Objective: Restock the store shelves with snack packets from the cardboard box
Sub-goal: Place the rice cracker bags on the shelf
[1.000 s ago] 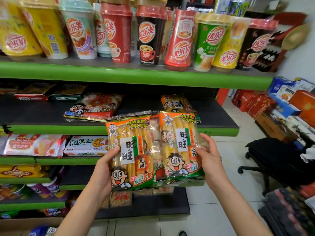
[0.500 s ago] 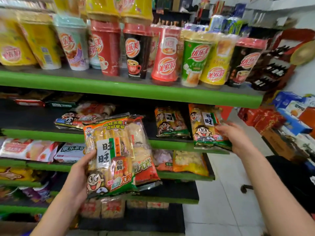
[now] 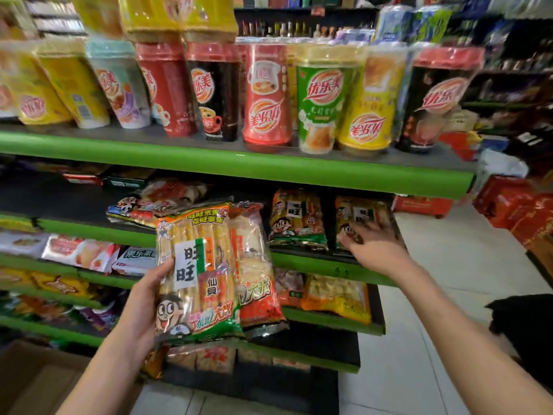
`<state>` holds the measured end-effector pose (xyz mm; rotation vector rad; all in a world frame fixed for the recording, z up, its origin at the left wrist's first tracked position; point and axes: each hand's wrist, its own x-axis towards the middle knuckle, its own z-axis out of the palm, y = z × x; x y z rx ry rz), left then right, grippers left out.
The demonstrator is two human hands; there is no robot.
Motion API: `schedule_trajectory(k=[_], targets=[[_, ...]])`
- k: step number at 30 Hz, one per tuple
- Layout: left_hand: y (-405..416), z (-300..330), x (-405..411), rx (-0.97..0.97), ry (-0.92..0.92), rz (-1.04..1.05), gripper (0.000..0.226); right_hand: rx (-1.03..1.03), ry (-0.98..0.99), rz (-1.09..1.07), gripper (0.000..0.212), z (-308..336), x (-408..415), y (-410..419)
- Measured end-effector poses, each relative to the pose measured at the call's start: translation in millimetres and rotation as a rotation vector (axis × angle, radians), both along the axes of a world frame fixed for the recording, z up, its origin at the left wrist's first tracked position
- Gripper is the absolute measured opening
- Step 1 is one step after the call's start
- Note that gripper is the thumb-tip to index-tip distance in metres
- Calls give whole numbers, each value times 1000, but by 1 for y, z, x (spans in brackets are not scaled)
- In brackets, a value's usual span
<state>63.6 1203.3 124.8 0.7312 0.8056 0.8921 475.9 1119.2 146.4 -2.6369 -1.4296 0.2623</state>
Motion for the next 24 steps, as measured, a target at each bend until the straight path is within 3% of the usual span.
schedule_trajectory(k=[9,14,19,24], targets=[[-13,19,30,60,36,19,28,-50,-88,31,79,-6,-3,10],[-10,20,20,57,33,28,26,123,-75,207,77,6,-31,29],[-6,22,10,57,30,30,35,-47,-7,249,78,2,-53,50],[-4,17,0,44,-1,8,26,-78,-47,233,95,-4,-65,45]])
